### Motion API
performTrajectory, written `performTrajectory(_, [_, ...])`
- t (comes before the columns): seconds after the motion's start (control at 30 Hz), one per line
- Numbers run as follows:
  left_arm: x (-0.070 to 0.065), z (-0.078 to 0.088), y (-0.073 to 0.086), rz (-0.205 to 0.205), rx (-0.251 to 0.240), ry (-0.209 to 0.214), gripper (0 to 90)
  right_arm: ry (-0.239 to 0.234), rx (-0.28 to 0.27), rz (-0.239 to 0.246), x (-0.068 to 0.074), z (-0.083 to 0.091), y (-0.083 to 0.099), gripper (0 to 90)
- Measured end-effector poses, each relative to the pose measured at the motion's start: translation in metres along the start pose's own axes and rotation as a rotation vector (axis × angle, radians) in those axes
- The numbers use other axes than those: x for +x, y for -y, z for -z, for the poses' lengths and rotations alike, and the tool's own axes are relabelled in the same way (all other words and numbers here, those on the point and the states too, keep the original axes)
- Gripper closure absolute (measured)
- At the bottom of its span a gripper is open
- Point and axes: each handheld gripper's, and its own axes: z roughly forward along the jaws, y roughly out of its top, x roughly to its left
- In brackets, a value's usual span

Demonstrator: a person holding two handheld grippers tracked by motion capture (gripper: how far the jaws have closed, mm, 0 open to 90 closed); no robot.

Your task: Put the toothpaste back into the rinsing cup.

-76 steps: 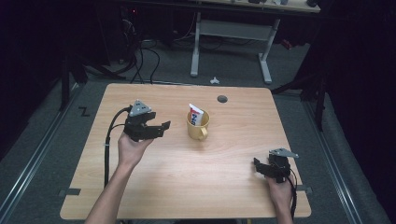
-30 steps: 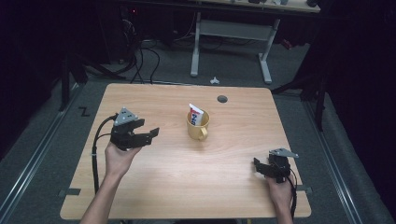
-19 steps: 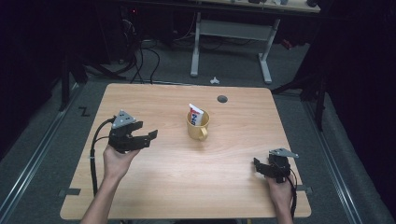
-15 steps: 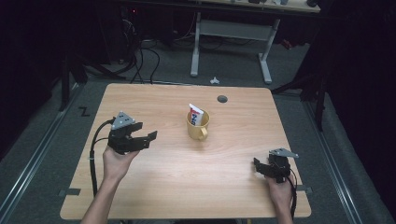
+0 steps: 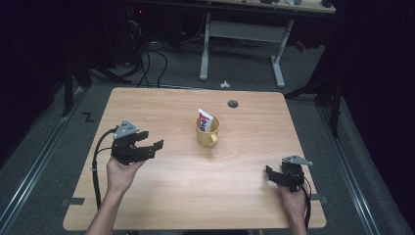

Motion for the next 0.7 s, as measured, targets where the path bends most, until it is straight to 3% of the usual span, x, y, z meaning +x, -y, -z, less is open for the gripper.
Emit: performTrajectory(0.7, [0.001,0.003,0.015,0.018,0.016,0.006,31.7,0.0,0.0,0.001,0.0,0.0,0.0,28.9])
